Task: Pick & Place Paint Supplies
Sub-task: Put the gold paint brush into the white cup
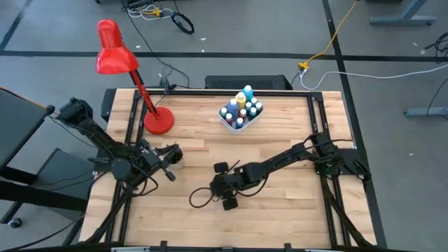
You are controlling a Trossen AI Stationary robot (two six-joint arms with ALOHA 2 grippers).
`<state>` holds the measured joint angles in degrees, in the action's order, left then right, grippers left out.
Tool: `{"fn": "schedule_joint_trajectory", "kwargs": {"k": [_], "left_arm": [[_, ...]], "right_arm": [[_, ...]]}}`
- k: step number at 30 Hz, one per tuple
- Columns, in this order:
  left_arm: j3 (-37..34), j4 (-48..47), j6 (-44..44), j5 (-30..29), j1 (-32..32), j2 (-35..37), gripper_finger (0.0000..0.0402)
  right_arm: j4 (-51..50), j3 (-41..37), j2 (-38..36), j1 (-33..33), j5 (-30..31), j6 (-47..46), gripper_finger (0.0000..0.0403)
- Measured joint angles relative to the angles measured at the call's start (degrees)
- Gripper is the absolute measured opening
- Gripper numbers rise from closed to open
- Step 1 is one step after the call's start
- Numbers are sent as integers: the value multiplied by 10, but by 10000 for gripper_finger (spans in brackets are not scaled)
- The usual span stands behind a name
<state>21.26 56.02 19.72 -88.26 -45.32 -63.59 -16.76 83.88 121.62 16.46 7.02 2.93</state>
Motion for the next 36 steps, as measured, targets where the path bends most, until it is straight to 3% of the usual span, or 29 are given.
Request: {"fn": "schedule_joint_trajectory", "kwargs": {"k": [4, 11, 19, 24, 32, 36], "left_arm": [[0, 0, 0, 4, 0, 0, 45], [0, 0, -5, 12, 0, 0, 45], [0, 0, -5, 10, 0, 0, 45], [0, 0, -5, 9, 0, 0, 45], [0, 0, -8, 24, 0, 0, 45], [0, 0, -9, 24, 0, 0, 45]], "right_arm": [[61, -15, 20, -4, -1, 29, 166], [66, -17, 33, -22, 43, 40, 166], [46, -15, 35, -41, -42, 20, 158], [48, -14, 40, -42, -47, 20, 116], [45, -14, 41, -47, -36, 29, 11], [44, -15, 41, -48, -44, 35, 8]]}}
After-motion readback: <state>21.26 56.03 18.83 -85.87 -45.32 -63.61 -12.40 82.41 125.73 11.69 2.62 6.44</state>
